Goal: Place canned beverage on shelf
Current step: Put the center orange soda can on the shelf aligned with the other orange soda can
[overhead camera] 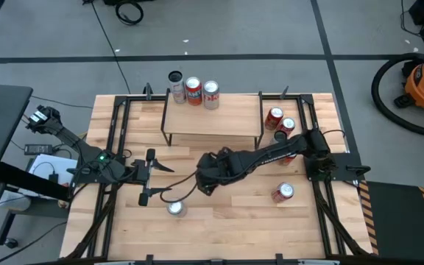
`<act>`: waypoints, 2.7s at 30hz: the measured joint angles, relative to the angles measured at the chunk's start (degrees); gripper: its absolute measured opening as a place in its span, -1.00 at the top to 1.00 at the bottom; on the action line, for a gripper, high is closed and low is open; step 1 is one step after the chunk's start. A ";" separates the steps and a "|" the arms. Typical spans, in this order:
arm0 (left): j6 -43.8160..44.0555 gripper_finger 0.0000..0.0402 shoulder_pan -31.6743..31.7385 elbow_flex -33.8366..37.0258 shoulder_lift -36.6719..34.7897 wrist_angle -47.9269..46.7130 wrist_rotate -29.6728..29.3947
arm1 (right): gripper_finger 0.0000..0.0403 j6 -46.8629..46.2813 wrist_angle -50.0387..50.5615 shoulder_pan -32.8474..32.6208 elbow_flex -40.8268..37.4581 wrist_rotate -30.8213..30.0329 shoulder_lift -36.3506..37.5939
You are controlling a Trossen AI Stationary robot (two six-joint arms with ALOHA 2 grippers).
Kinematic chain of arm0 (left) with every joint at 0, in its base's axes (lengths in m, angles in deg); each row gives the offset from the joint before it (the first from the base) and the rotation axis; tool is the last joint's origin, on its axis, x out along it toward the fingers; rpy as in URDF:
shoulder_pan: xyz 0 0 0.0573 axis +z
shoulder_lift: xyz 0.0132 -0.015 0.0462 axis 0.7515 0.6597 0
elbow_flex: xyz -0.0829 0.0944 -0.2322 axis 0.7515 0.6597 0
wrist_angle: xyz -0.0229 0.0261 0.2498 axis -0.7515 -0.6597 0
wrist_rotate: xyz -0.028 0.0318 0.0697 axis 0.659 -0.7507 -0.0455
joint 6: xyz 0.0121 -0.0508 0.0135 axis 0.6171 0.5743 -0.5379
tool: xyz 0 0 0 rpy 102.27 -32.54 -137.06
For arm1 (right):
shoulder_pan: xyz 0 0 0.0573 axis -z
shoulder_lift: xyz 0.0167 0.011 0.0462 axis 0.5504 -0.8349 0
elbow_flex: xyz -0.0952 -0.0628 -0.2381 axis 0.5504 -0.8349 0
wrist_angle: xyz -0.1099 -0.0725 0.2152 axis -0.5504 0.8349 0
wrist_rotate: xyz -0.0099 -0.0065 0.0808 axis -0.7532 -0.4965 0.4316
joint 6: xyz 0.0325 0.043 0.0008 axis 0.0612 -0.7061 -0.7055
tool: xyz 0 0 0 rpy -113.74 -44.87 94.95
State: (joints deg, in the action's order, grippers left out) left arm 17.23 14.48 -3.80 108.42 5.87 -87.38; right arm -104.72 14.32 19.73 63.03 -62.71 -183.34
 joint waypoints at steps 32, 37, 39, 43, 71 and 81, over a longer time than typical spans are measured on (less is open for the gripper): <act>0.35 -0.46 0.00 0.00 0.00 -0.25 0.22 | -0.73 42.89 -6.11 5.47 -7.99 21.88 0.14; 0.41 -0.46 0.00 0.00 0.00 -0.48 0.22 | -0.76 40.00 -3.31 5.83 -6.44 22.01 -0.09; 0.54 -0.46 0.00 0.00 0.00 -0.48 0.22 | -0.79 39.03 -2.27 5.51 -4.77 21.16 -0.09; 0.70 -0.46 0.00 0.00 0.00 -0.48 0.22 | -0.88 37.24 -1.46 4.49 -1.25 20.63 -0.09; 0.98 -0.46 0.00 0.00 0.00 -0.50 0.22 | -0.85 31.24 -4.06 3.99 1.06 15.26 0.04; 0.65 -0.46 0.00 0.00 -0.02 0.53 0.24 | -0.85 36.03 -5.70 4.02 1.06 18.78 0.04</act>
State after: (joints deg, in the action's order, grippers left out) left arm 17.88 14.48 -3.80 108.40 6.40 -87.14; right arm -68.69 8.62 23.75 64.08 -43.93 -183.30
